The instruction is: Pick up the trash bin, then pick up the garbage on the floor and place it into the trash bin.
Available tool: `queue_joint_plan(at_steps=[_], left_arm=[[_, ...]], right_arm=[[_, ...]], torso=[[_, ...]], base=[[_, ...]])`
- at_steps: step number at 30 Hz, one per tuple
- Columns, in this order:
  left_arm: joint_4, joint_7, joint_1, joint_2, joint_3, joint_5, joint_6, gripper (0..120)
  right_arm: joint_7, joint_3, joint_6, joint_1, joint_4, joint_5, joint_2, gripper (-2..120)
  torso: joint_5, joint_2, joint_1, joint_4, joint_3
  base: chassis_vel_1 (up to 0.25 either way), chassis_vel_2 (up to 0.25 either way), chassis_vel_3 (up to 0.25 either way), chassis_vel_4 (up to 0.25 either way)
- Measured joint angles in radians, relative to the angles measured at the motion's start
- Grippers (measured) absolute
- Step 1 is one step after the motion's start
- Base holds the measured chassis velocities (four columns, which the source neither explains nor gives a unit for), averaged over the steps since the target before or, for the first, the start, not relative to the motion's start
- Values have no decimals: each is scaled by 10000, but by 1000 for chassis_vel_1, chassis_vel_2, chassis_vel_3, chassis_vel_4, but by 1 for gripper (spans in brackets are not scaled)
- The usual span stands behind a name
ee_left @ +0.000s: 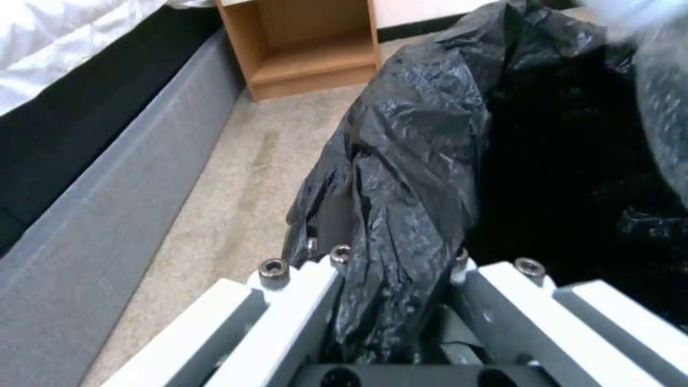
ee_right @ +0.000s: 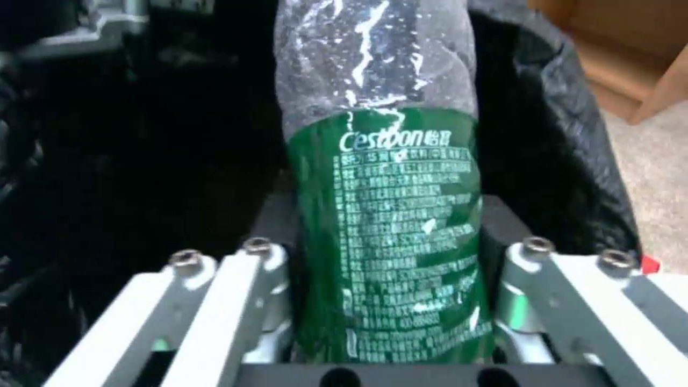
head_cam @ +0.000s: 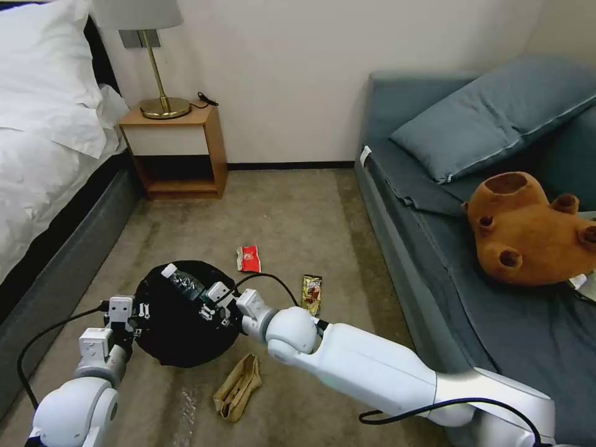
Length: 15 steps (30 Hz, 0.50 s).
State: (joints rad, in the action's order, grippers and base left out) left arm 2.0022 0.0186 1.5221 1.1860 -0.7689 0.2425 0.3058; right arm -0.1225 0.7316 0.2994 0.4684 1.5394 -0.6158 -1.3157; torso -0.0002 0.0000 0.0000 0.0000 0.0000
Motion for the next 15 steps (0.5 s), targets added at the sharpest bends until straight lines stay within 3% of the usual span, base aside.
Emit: queue_joint_plan(at_steps=[11, 13, 15], left_arm=[[21, -10, 1, -12, -102, -32, -1, 4], [21, -9, 8, -6, -124, -33, -1, 4], [12, -11, 55, 33, -173, -32, -9, 4]], right_arm=[[-92, 18, 162, 172, 161, 88, 18, 76], [-104, 11, 335, 170, 273, 58, 50, 82], [-269, -52, 1047, 169, 723, -203, 128, 93]], torso=[[2, 0, 0, 0, 0], [2, 0, 0, 0, 0], [2, 0, 0, 0, 0]], base=[[0, 0, 0, 0], [0, 0, 0, 0], [0, 0, 0, 0]])
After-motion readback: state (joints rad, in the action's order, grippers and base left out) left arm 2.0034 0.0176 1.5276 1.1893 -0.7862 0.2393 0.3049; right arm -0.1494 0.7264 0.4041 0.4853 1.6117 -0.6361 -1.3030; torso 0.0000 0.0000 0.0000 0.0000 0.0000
